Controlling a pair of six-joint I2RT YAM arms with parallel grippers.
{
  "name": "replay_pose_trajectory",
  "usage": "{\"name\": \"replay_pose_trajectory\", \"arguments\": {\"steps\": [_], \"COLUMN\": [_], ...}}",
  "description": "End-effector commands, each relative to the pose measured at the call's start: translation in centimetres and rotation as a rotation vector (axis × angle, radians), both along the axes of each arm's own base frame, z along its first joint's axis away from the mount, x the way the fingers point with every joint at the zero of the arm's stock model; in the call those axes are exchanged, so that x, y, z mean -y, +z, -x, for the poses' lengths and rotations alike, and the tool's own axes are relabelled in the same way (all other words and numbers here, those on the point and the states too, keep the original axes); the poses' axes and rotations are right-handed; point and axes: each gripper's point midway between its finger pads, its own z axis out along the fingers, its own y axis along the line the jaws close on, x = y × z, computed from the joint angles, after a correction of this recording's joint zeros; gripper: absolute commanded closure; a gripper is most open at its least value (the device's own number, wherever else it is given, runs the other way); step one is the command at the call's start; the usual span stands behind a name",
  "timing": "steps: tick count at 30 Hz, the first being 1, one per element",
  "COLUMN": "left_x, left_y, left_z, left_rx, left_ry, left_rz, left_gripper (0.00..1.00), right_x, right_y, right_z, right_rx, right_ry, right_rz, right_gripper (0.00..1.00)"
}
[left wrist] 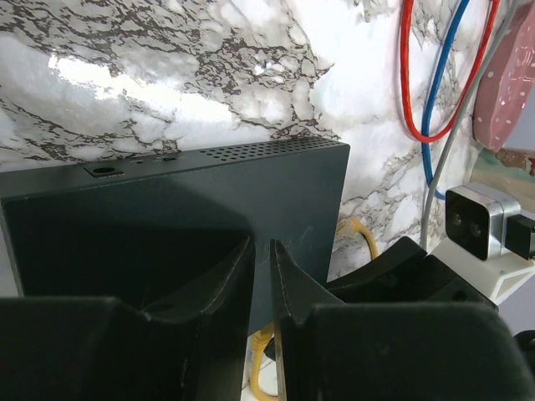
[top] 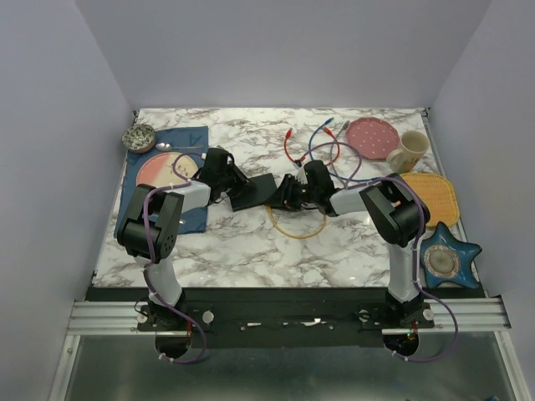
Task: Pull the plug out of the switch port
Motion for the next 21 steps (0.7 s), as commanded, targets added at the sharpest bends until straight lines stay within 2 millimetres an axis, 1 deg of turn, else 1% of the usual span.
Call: {"name": "replay_pose_trajectory", "arguments": {"steps": [1,4,9,14,17,19,21], "left_x": [-1.2,-1.2,-1.2,-1.1,-1.2,-1.2,-1.1], "left_y": [-3.4,-3.5,-3.6,-3.7,-3.5,-3.5,-3.6], "left_z": [2.0,2.0,2.2,2.3,2.3,2.3,2.4], "left_rx": [-0.098,-0.099,-0.102,-0.103,-0.098,-0.097,-0.1], "left_ry": [0.01,0.009,0.009,0.008,0.009,0.011,0.011], "left_rz": [-0.064,-0.059,-0.055,-0.055,-0.052,-0.049,-0.048], "left_gripper": [0.71,0.71,0.71,0.71,0.71,0.71,0.71], "right_x": [-0.4,-0.3,-0.1,-0.5,-0.2,0.1,0.3], "right_y": [-1.2,-1.3,-1.5,-0.7,-0.3,-0.3,0.2], "right_z": [-0.2,-0.2,0.4,0.4,0.4,0.4,0.2], "right_rx": [-0.004,-0.011,-0.077,-0.14,-0.153,-0.158,-0.149], "right_ry": [0.003,0.0,-0.027,-0.065,-0.091,-0.122,-0.138], "right_rz": [0.001,-0.002,-0.04,-0.115,-0.125,-0.118,-0.12], "right_gripper": [0.58,0.62,0.62,0.6,0.6,0.62,0.63]}}
